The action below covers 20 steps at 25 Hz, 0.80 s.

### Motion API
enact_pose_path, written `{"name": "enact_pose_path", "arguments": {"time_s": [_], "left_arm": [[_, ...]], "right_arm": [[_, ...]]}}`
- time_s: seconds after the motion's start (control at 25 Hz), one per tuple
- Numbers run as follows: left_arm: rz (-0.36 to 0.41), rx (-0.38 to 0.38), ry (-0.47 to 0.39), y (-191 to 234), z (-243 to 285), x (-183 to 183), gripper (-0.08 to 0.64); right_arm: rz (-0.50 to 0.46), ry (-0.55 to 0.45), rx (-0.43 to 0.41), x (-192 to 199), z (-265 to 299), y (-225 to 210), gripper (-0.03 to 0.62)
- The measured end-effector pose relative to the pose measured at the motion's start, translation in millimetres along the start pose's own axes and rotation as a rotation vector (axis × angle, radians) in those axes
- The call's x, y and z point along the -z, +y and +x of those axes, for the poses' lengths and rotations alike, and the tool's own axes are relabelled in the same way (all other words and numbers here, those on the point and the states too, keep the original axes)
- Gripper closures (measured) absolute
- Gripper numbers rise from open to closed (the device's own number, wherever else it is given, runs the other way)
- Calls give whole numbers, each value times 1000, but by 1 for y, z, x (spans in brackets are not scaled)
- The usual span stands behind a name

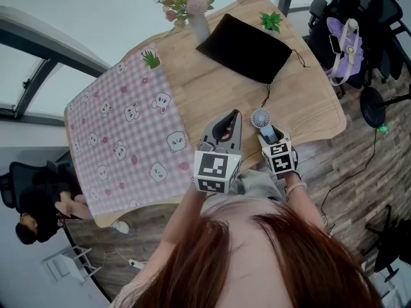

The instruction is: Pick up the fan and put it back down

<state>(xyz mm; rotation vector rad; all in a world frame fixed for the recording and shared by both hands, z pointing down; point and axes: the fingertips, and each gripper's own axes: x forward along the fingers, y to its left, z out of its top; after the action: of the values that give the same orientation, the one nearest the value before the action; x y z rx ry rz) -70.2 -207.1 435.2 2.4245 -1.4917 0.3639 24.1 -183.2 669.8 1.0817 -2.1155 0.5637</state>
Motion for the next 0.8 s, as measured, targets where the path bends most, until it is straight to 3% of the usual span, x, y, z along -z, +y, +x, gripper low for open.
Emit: {"name": "enact_pose_path", "arguments": {"time_s": [0.8], "left_arm": [[9,6,-24,-1,-4,-6,548]], "right_arm": [[-53,-7,29,-12,-6,2,351]]}}
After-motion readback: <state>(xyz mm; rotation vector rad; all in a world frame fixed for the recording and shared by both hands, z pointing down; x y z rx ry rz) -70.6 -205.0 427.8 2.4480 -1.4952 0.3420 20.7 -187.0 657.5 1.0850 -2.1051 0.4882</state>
